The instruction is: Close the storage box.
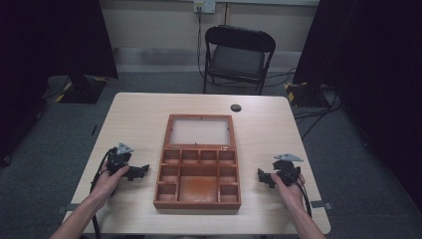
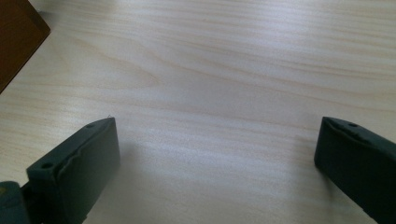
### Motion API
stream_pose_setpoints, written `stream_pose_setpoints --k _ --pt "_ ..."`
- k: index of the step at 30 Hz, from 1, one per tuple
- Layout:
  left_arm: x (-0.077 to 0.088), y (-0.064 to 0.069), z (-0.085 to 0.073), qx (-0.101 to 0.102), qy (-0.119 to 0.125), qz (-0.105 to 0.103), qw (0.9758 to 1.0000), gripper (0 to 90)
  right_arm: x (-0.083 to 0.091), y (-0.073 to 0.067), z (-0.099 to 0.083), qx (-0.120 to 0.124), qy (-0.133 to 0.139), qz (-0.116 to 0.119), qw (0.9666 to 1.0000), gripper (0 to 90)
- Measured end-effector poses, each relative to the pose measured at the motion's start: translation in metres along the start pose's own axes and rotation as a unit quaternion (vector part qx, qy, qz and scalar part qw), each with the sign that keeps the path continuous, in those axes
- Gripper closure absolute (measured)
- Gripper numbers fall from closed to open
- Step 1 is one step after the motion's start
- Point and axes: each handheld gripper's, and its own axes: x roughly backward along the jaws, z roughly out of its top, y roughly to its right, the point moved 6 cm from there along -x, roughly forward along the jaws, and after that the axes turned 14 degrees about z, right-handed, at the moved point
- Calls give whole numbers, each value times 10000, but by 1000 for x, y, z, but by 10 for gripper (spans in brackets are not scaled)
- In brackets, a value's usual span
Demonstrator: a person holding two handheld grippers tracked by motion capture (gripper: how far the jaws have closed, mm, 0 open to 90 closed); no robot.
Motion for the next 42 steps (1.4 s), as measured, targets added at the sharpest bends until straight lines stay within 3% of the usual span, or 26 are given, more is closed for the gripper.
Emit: stream_pose_setpoints --k 8,10,11,12,14,16,17,19,22,25,31,33,36,39,42 --pt "-1 0 1 19 26 2 10000 0 1 0 0 163 -78 156 9997 0" --pt "-1 1 1 3 4 -46 10000 0 3 0 1 150 -167 194 9996 87" --pt "0 1 1 -73 -21 -102 9999 2 5 1 4 103 -154 103 9998 189" --pt "2 2 1 -90 -81 -109 9999 6 7 1 6 105 -192 119 9997 197" --pt "5 3 1 -140 -232 -113 9996 34 10 0 12 117 -33 156 9998 113" --pt "8 1 2 -201 -388 -140 9989 69 13 0 14 90 -11 201 9998 172" --pt "9 0 2 -183 -410 -103 9989 103 14 0 14 125 -7 189 9997 133" --pt "10 -3 3 -94 -370 -116 9992 171 16 -3 15 56 39 311 9995 155" --pt "12 -7 3 -117 -374 21 9992 193 18 -8 19 135 98 455 9988 159" --pt "15 -8 6 -21 -280 -10 9996 200 18 -14 23 223 136 574 9980 165" --pt "24 -3 14 166 -236 -492 9984 226 18 -22 25 338 -28 778 9964 155" --pt "26 -3 16 161 -202 -431 9987 241 19 -23 27 358 -23 742 9966 145" --pt "31 -3 19 281 -175 -588 9977 247 23 -24 36 444 136 743 9962 144" --pt "35 -2 21 336 -124 -522 9980 247 27 -26 43 464 254 837 9951 147" --pt "37 -2 26 456 -46 -626 9970 247 29 -28 50 442 304 887 9946 160"
